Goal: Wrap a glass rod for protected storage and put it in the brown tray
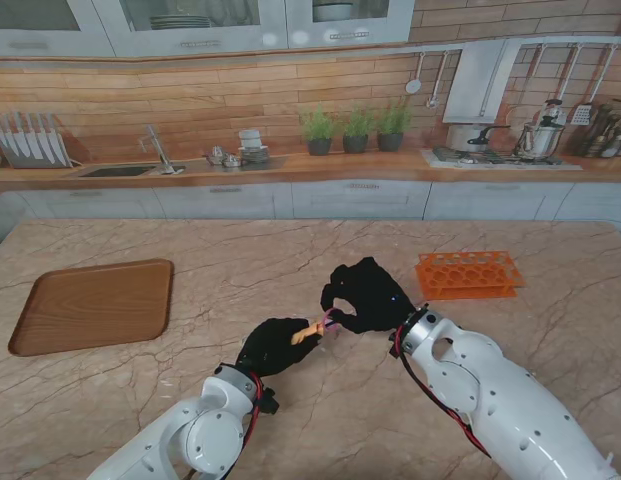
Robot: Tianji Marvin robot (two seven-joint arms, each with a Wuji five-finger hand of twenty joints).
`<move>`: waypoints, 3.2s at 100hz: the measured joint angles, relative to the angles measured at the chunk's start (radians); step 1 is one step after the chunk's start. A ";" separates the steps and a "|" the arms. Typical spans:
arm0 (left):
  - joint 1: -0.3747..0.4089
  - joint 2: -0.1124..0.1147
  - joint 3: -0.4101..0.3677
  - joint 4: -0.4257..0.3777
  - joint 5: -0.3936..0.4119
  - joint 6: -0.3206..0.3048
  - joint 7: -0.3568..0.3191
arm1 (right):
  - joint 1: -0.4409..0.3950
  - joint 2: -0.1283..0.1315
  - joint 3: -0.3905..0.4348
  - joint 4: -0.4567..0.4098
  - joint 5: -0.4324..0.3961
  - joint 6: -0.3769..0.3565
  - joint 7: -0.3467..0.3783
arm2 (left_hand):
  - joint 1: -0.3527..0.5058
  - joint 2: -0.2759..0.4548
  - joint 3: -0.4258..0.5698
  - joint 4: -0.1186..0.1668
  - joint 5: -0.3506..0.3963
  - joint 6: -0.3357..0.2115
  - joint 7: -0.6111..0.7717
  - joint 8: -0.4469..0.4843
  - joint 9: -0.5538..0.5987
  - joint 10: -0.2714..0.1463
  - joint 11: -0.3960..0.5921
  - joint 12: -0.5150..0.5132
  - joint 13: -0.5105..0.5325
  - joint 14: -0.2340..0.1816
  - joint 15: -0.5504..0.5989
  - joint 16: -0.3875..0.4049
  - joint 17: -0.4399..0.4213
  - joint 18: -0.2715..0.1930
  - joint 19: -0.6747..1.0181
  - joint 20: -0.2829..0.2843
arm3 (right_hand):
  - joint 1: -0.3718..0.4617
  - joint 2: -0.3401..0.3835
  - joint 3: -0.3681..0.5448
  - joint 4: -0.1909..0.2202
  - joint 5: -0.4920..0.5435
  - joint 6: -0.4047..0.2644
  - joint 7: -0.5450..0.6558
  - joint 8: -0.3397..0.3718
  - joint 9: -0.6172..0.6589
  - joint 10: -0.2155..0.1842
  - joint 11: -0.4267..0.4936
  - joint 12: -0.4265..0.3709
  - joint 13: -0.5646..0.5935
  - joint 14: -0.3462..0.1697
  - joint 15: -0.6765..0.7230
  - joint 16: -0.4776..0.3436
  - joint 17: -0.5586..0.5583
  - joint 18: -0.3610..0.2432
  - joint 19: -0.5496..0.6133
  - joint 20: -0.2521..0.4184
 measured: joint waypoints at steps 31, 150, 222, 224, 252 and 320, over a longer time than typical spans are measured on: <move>0.004 0.000 -0.002 -0.002 -0.010 -0.005 0.000 | 0.008 -0.005 -0.013 0.001 0.050 0.000 0.061 | 0.001 -0.091 0.027 0.000 -0.001 0.000 0.009 -0.041 0.000 0.000 0.000 0.000 0.000 0.000 0.005 0.000 0.000 0.000 0.000 0.000 | 0.000 0.002 -0.019 0.000 0.000 -0.020 -0.011 0.000 0.054 -0.010 -0.007 0.000 0.001 0.000 0.000 -0.009 0.000 0.000 0.000 0.000; 0.014 -0.022 0.000 -0.008 -0.042 0.087 0.055 | 0.015 -0.006 -0.042 -0.013 0.037 -0.042 0.079 | -0.086 0.155 -0.618 -0.003 -0.065 0.041 -0.028 0.211 -0.011 -0.023 -0.032 0.042 0.000 -0.017 -0.003 0.015 -0.064 0.014 -0.001 0.027 | 0.017 -0.031 0.016 -0.015 0.061 0.006 -0.038 -0.027 0.206 -0.023 -0.015 0.000 0.050 0.016 -0.016 -0.009 0.013 0.009 -0.005 -0.001; 0.007 -0.026 -0.001 -0.011 -0.055 0.075 0.052 | -0.004 0.001 -0.004 -0.024 0.003 -0.064 0.069 | -0.168 -0.104 0.171 -0.046 -0.122 0.054 0.043 -0.064 -0.012 0.030 -0.108 0.044 0.000 -0.002 -0.014 0.015 -0.051 0.003 -0.001 0.028 | 0.002 -0.055 0.029 0.000 0.086 0.016 -0.038 -0.039 0.225 -0.024 -0.015 0.000 0.060 0.019 -0.025 -0.009 0.013 0.010 -0.009 -0.001; 0.006 -0.026 0.000 -0.010 -0.053 0.073 0.052 | -0.005 0.001 -0.002 -0.026 0.001 -0.064 0.069 | -0.168 -0.114 0.182 -0.046 -0.122 0.054 0.055 -0.052 -0.012 0.035 -0.112 0.044 0.000 0.001 -0.015 0.015 -0.049 0.002 -0.001 0.028 | -0.001 -0.055 0.029 0.000 0.087 0.016 -0.038 -0.039 0.225 -0.024 -0.015 0.000 0.060 0.019 -0.025 -0.009 0.013 0.010 -0.009 -0.001; 0.000 -0.025 0.000 0.002 -0.035 0.037 0.060 | -0.030 0.002 0.024 -0.044 0.012 -0.020 0.090 | -0.168 -0.136 0.218 -0.047 -0.122 0.054 0.089 0.060 -0.012 0.043 -0.116 0.043 0.000 0.004 -0.015 0.014 -0.043 -0.010 -0.001 0.026 | -0.001 -0.051 0.026 -0.014 0.082 0.028 -0.038 -0.024 0.242 -0.026 -0.015 0.000 0.072 0.019 -0.025 -0.009 0.013 0.010 -0.010 -0.001; 0.016 -0.021 -0.014 0.006 -0.039 -0.059 0.062 | -0.118 -0.010 0.094 -0.115 0.266 0.080 0.330 | -0.166 -0.160 0.222 -0.046 -0.122 0.054 0.089 0.084 -0.012 0.050 -0.128 0.026 0.000 0.005 -0.017 0.014 -0.043 -0.019 -0.001 0.018 | 0.061 -0.004 0.020 -0.060 0.071 0.121 -0.037 0.028 0.282 -0.026 -0.042 0.000 0.088 0.026 -0.047 -0.001 0.035 0.012 -0.049 0.009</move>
